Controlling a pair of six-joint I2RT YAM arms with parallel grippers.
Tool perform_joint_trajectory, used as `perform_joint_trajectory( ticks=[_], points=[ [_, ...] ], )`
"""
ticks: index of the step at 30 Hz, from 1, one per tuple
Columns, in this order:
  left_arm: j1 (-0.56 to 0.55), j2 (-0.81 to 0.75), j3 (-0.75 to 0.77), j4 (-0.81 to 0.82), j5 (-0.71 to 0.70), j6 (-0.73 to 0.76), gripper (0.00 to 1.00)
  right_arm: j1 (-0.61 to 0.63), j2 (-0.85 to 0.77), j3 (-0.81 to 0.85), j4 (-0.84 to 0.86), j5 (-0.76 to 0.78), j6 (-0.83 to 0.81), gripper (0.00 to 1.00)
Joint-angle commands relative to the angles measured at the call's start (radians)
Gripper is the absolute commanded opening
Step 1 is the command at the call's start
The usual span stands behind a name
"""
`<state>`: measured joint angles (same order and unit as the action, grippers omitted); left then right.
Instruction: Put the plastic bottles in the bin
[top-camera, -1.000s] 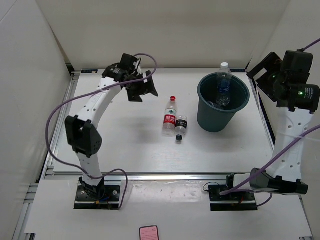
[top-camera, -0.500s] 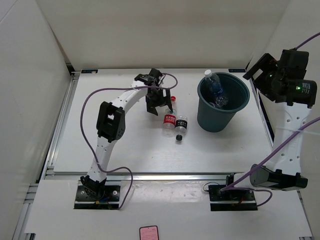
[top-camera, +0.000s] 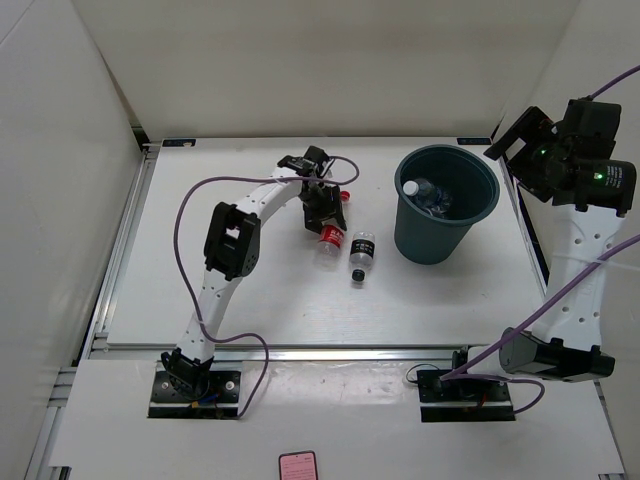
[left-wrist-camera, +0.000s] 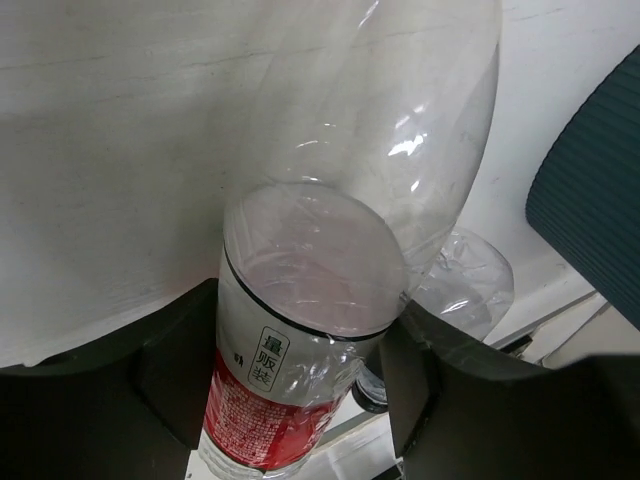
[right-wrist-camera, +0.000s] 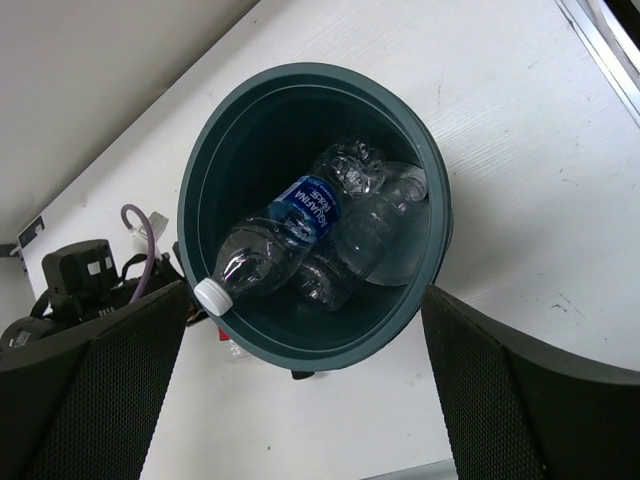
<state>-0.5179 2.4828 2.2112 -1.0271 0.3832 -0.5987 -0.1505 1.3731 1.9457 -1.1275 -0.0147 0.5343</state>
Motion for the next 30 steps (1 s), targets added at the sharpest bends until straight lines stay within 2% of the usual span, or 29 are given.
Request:
perform_joint_trajectory(
  ticks=[1, 3, 7, 9, 10, 12, 13, 15, 17, 22, 26, 30],
  points=[
    [0.012, -0.056, -0.014, 0.010, 0.007, 0.010, 0.58, -0.004, -0.011, 0.002, 0.008, -0.021, -0.027, 1.00],
    [0.044, -0.099, -0.015, 0.001, -0.015, 0.010, 0.52, -0.004, -0.011, -0.008, 0.017, -0.021, -0.027, 1.00],
    [0.100, -0.281, 0.060, 0.042, -0.047, -0.027, 0.52, -0.004, -0.002, -0.018, 0.017, -0.030, -0.008, 1.00],
    [0.122, -0.364, 0.061, 0.122, -0.038, -0.079, 0.52, -0.004, -0.002, -0.018, 0.017, -0.030, 0.004, 1.00],
    [0.136, -0.433, 0.061, 0.222, -0.020, -0.094, 0.55, -0.004, -0.002, -0.018, 0.017, -0.030, 0.015, 1.00],
    [0.136, -0.467, 0.105, 0.313, 0.006, -0.121, 0.57, -0.024, -0.011, -0.030, 0.017, -0.059, 0.033, 1.00],
    [0.136, -0.467, 0.148, 0.343, 0.038, -0.136, 0.58, -0.024, -0.011, -0.030, 0.017, -0.071, 0.056, 1.00],
    [0.105, -0.406, 0.327, 0.396, 0.068, -0.168, 0.58, -0.057, -0.032, -0.030, -0.017, -0.115, 0.078, 1.00],
    [0.082, -0.357, 0.399, 0.462, 0.114, -0.197, 0.58, -0.069, -0.060, -0.021, -0.026, -0.146, 0.098, 1.00],
    [-0.023, -0.331, 0.372, 0.759, 0.115, -0.221, 0.59, -0.069, -0.132, 0.010, -0.075, -0.188, 0.116, 1.00],
    [-0.132, -0.251, 0.372, 0.829, 0.097, -0.198, 0.60, -0.078, -0.166, 0.159, -0.165, -0.211, 0.138, 1.00],
    [-0.218, -0.176, 0.361, 0.829, 0.097, -0.207, 0.60, -0.078, -0.204, 0.236, -0.177, -0.243, 0.161, 1.00]
  ],
)
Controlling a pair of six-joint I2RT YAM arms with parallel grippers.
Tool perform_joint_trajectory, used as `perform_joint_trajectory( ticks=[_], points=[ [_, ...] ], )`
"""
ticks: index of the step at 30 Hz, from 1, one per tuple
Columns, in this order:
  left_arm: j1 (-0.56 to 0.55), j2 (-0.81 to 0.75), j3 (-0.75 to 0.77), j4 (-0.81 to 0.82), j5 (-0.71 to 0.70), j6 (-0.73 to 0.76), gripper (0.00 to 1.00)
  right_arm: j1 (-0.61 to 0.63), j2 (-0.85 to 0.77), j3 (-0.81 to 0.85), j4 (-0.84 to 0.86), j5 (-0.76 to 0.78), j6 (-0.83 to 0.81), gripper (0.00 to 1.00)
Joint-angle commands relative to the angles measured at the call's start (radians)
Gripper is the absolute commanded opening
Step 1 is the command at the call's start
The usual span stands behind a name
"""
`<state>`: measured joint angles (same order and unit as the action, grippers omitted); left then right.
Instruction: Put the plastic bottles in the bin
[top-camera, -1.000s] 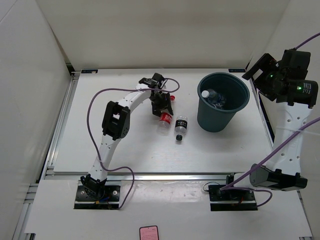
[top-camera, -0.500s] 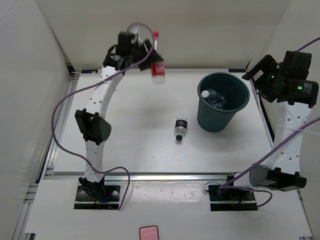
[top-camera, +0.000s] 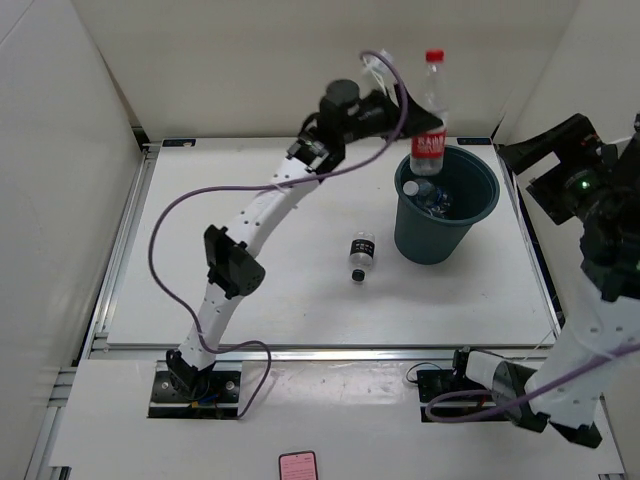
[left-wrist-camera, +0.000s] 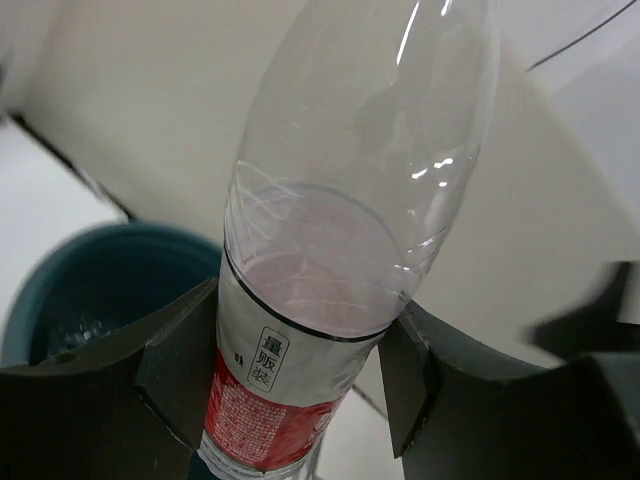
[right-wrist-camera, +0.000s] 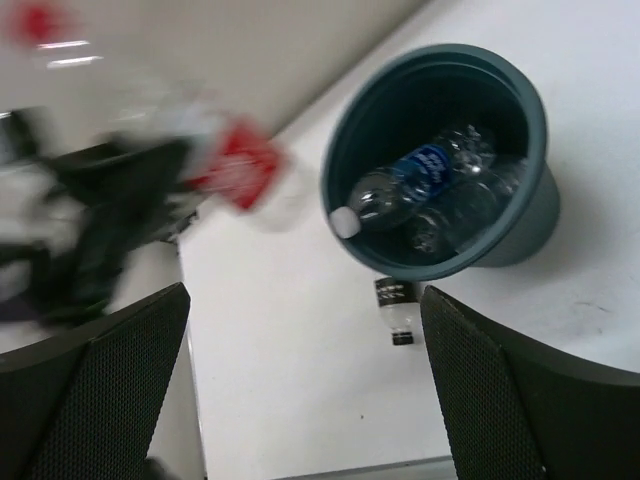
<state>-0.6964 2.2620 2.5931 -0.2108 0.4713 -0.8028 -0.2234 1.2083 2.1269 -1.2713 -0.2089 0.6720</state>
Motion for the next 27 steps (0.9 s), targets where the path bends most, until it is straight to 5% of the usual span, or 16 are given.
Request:
perform_joint_trajectory(
  ticks=[1, 6, 11, 13, 20, 23, 27],
  points=[
    [-0.051, 0.054, -0.031, 0.013, -0.002, -0.003, 0.62, -0.005, -0.050, 0.054, -0.022, -0.064, 0.023, 1.00],
    [-0.087, 0.111, -0.019, 0.022, -0.023, -0.036, 0.67, -0.005, -0.066, 0.044, 0.010, -0.153, -0.005, 1.00],
    [-0.129, 0.097, -0.051, 0.022, -0.023, -0.012, 1.00, -0.005, -0.075, -0.007, 0.021, -0.153, -0.014, 1.00],
    [-0.129, 0.048, -0.091, 0.022, -0.023, 0.051, 1.00, -0.005, -0.064, -0.007, 0.021, -0.162, -0.014, 1.00],
    [-0.063, -0.475, -0.589, 0.022, -0.320, 0.234, 1.00, -0.005, -0.055, -0.042, 0.046, -0.213, 0.006, 1.00],
    [-0.039, -0.614, -0.917, 0.022, -0.443, 0.212, 1.00, -0.005, -0.055, -0.042, 0.055, -0.224, 0.006, 1.00],
    [-0.028, -0.679, -1.189, 0.013, -0.405, 0.203, 1.00, -0.005, -0.065, -0.068, 0.055, -0.224, 0.006, 1.00]
  ],
)
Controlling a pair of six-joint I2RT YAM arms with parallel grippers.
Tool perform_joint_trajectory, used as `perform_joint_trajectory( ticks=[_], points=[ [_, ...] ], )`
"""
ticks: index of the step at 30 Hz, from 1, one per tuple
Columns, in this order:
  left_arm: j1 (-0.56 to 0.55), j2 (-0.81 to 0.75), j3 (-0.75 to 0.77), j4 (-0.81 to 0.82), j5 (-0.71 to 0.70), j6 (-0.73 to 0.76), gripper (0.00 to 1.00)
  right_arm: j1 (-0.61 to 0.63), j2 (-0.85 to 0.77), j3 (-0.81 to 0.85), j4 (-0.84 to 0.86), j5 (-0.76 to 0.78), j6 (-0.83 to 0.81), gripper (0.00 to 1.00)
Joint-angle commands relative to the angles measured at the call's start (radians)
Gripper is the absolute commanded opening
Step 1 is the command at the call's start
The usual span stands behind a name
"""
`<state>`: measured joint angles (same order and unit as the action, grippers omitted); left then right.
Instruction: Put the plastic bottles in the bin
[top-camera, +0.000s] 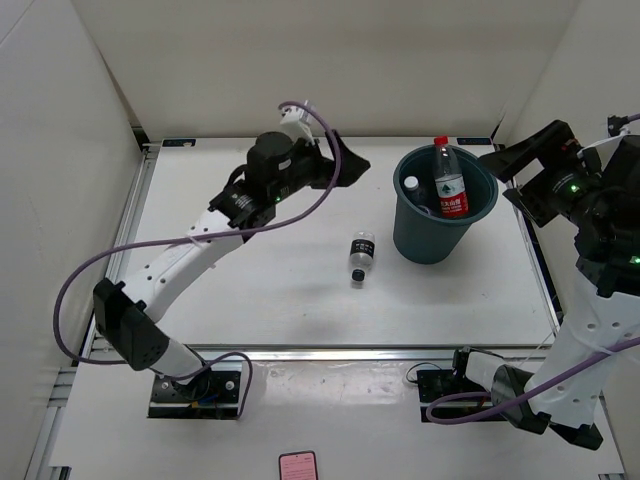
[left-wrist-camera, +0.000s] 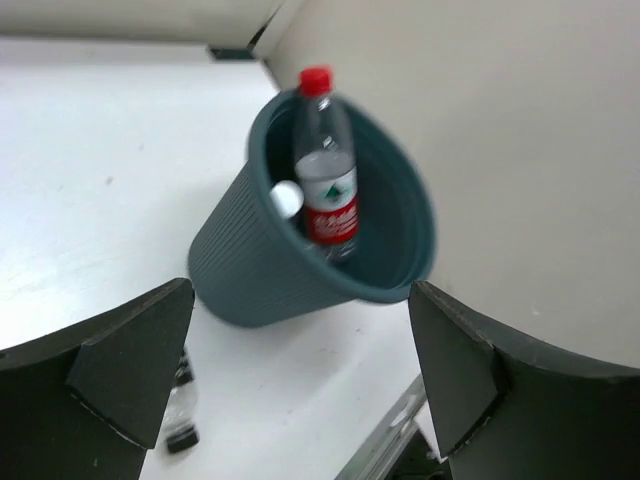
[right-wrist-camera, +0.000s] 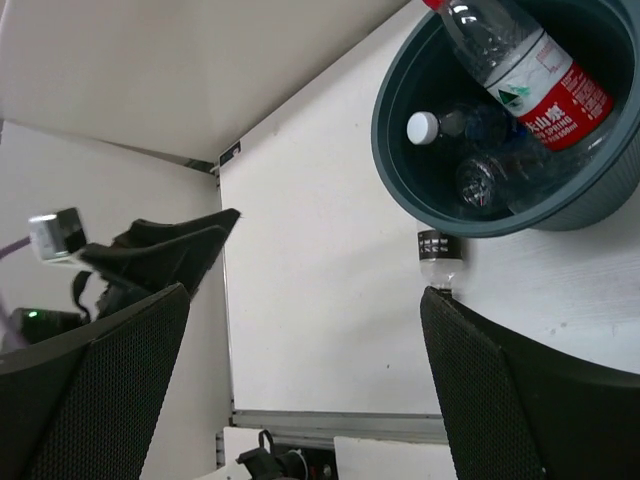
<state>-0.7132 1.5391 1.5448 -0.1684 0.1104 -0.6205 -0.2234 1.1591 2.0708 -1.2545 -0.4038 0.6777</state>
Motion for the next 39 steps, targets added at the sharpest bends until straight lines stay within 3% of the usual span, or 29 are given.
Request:
perform_joint_trajectory(
  ticks=[1, 6, 15, 21, 23, 24, 28, 34, 39],
  points=[
    [-0.011, 0.067, -0.153, -0.029, -0.034, 0.021, 1.00, -0.005, -0.016, -0.023, 0.038, -0.039, 0.000, 1.00],
    [-0.034, 0.260, -0.091, -0.029, 0.093, 0.050, 1.00, -0.005, -0.026, -0.023, 0.038, -0.049, 0.000, 1.00],
    [-0.043, 0.435, -0.049, -0.048, 0.083, 0.050, 1.00, -0.005, -0.035, 0.066, 0.029, -0.069, -0.021, 1.00],
    [-0.043, 0.545, 0.015, -0.068, 0.165, 0.050, 1.00, -0.005, -0.035, 0.066, -0.002, -0.059, -0.041, 1.00],
    [-0.043, 0.596, 0.038, -0.068, 0.246, 0.050, 0.95, -0.005, -0.035, 0.066, -0.002, -0.059, -0.050, 1.00],
    [-0.043, 0.610, 0.049, -0.068, 0.270, 0.050, 0.86, -0.005, -0.035, 0.066, -0.002, -0.059, -0.050, 1.00],
    [-0.034, 0.641, 0.061, -0.077, 0.351, 0.027, 0.71, -0.005, -0.012, 0.084, -0.002, -0.059, -0.050, 1.00],
    [-0.014, 0.569, -0.011, -0.086, 0.371, 0.039, 0.68, -0.005, 0.007, 0.072, 0.007, -0.079, -0.050, 1.00],
    [0.010, 0.504, 0.021, -0.118, 0.371, 0.073, 0.52, -0.005, 0.036, 0.052, 0.026, -0.099, -0.030, 1.00]
  ],
)
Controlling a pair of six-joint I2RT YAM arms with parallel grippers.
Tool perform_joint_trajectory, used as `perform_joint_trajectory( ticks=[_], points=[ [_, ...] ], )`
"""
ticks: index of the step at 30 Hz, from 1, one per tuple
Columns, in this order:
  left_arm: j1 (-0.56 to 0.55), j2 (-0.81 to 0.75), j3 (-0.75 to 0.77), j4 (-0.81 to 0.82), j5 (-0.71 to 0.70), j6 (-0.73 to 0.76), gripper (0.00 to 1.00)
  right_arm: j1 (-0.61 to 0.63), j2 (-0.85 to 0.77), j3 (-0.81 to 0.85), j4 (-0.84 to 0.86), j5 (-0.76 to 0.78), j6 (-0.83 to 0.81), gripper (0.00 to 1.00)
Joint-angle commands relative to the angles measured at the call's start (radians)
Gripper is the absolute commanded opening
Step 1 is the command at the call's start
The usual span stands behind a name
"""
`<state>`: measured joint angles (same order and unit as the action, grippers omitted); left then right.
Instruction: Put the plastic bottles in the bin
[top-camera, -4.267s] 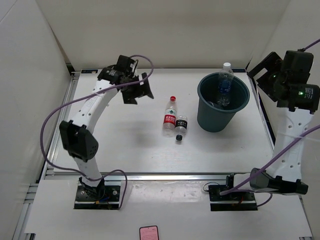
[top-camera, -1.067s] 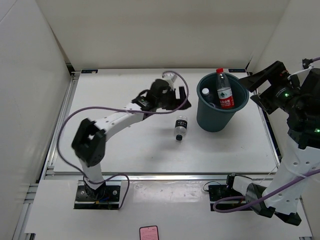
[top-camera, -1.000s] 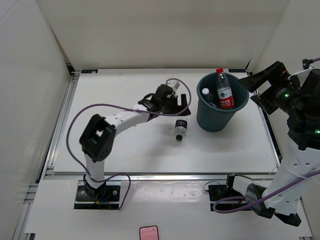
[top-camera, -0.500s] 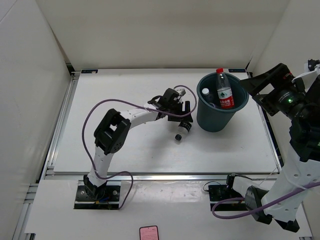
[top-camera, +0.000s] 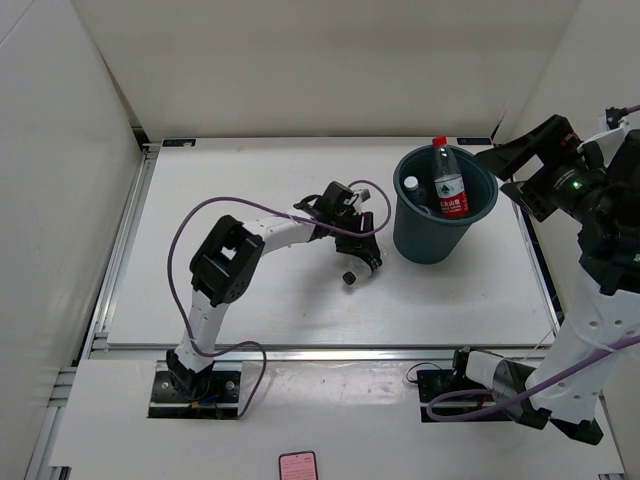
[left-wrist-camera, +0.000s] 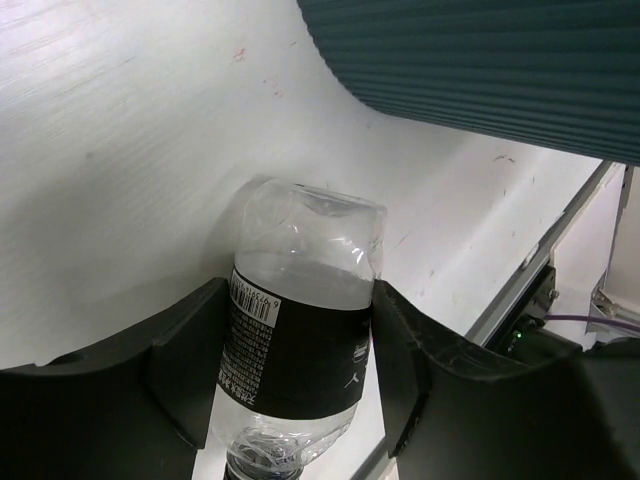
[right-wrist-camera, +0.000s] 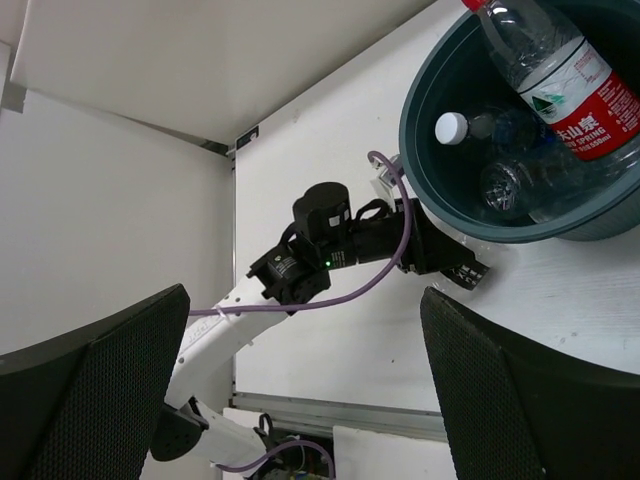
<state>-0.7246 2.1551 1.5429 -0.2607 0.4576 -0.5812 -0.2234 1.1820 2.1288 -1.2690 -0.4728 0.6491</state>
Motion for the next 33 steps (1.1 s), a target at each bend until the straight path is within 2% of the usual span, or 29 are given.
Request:
perform_joint_trajectory(
  ticks=[1, 4, 7, 8, 11, 12, 15, 18, 24, 28, 33],
  points=[
    [0.031, -0.153, 0.039, -0.049, 0.004, 0.034, 0.50, -0.005, 0.022, -0.006, 0.040, -0.041, 0.007, 1.00],
    [0.044, -0.233, 0.120, -0.049, -0.054, 0.047, 0.49, -0.005, 0.022, 0.003, 0.040, -0.041, 0.007, 1.00],
    [0.053, -0.271, 0.296, -0.058, -0.079, 0.079, 0.49, -0.005, 0.022, 0.003, 0.040, -0.030, 0.007, 1.00],
    [0.053, -0.252, 0.425, -0.058, -0.070, 0.080, 0.49, -0.005, 0.022, 0.003, 0.040, -0.030, 0.007, 1.00],
    [0.053, -0.157, 0.656, -0.058, 0.017, 0.080, 0.49, -0.005, 0.022, 0.014, 0.040, -0.012, 0.007, 1.00],
    [0.053, -0.090, 0.792, -0.069, 0.033, 0.057, 0.49, -0.005, 0.031, 0.026, 0.040, -0.012, 0.007, 1.00],
    [0.044, -0.014, 0.908, -0.069, 0.042, 0.024, 0.49, -0.005, 0.031, 0.051, 0.040, -0.001, -0.002, 1.00],
    [0.021, 0.069, 0.980, -0.069, 0.056, -0.022, 0.50, -0.005, 0.021, 0.051, 0.040, 0.026, -0.011, 1.00],
    [-0.015, 0.112, 1.002, -0.069, 0.012, -0.022, 0.54, -0.005, -0.016, 0.039, 0.040, 0.068, -0.020, 1.00],
    [-0.024, 0.192, 1.048, -0.014, 0.012, -0.092, 0.55, -0.005, -0.027, 0.017, 0.040, 0.068, -0.020, 1.00],
    [-0.042, 0.223, 1.030, 0.087, 0.012, -0.158, 0.64, -0.005, -0.058, -0.003, 0.040, 0.086, -0.020, 1.00]
  ],
)
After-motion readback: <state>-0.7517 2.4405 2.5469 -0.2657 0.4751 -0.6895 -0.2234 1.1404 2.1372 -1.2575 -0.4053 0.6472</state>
